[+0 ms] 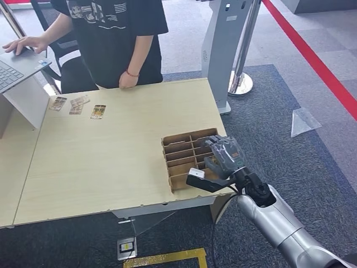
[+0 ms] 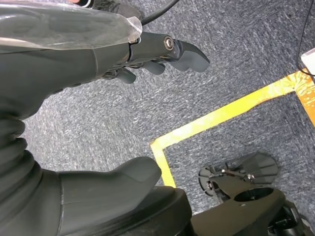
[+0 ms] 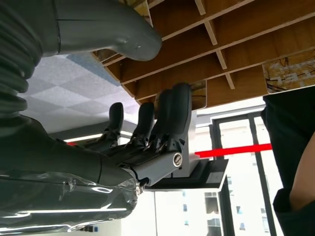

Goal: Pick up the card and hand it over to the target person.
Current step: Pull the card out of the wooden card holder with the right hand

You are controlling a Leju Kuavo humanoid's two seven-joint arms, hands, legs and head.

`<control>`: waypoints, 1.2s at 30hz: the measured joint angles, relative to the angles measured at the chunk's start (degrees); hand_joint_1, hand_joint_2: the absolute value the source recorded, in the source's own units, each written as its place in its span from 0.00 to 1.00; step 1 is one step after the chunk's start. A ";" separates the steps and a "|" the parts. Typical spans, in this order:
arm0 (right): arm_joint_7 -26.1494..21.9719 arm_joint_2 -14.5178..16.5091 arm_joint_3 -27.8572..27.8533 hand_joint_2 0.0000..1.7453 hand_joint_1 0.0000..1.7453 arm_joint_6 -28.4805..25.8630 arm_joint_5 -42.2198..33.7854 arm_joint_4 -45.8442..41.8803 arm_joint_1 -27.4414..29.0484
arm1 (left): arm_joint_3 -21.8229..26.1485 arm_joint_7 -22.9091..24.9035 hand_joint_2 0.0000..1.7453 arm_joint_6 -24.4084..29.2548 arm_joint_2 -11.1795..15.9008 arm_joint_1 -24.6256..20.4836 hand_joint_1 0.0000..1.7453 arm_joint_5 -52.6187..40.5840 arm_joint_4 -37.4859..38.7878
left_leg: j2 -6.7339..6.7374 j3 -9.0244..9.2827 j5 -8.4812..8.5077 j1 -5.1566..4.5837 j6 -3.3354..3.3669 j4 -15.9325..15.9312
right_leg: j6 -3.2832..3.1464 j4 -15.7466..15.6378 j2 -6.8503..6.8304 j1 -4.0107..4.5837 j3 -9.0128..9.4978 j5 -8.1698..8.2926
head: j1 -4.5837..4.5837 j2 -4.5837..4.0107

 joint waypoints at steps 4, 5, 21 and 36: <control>0.01 -0.28 -0.05 1.00 0.55 0.19 -0.03 -0.01 0.23 | 0.08 -0.22 1.00 0.05 0.03 0.01 0.00 0.08 -0.03 | -0.03 0.00 0.00 -0.01 0.01 0.01 | 0.00 0.01 -0.03 0.00 0.00 -0.01 | 0.00 0.00; 0.01 -0.32 -0.03 1.00 0.55 0.26 -0.03 -0.01 0.25 | 0.10 -0.24 1.00 0.04 0.03 0.02 0.00 0.10 -0.02 | -0.03 -0.01 0.00 -0.01 0.01 0.02 | 0.00 0.01 -0.03 0.00 -0.01 -0.01 | 0.00 0.00; 0.22 -1.28 0.32 1.00 0.55 1.72 -0.25 0.61 0.73 | 0.25 -0.71 1.00 0.07 0.08 0.02 0.00 0.37 0.06 | -0.03 -0.02 0.01 0.00 -0.01 0.01 | 0.00 -0.01 -0.02 0.00 -0.02 0.01 | 0.00 0.00; 0.44 -1.46 0.20 1.00 0.45 1.44 -0.47 1.83 0.82 | 0.17 -0.82 1.00 -0.08 0.12 0.03 0.00 0.34 0.09 | -0.02 -0.01 0.00 0.00 0.01 0.02 | 0.00 0.00 -0.02 0.00 -0.01 0.00 | 0.00 0.00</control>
